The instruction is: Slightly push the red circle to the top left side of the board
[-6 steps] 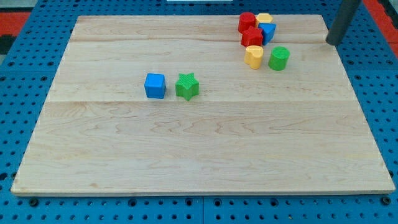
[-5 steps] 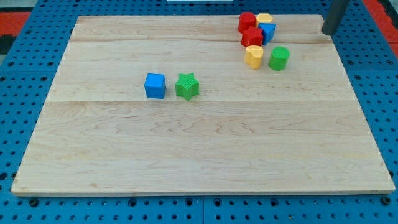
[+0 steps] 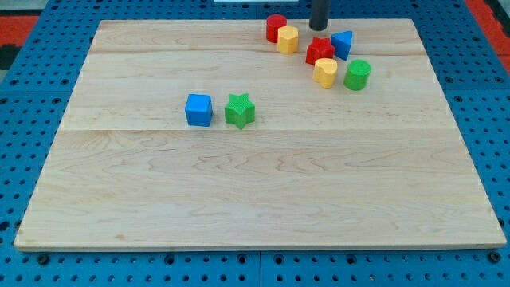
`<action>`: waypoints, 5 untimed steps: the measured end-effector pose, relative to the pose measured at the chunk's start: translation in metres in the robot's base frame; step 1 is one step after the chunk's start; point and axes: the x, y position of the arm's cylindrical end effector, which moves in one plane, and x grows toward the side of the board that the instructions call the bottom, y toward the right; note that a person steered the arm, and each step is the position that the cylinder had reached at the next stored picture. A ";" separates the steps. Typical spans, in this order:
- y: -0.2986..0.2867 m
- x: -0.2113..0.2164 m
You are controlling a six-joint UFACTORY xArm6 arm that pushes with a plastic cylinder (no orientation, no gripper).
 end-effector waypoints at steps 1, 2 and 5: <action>-0.064 0.009; -0.145 0.027; -0.223 0.071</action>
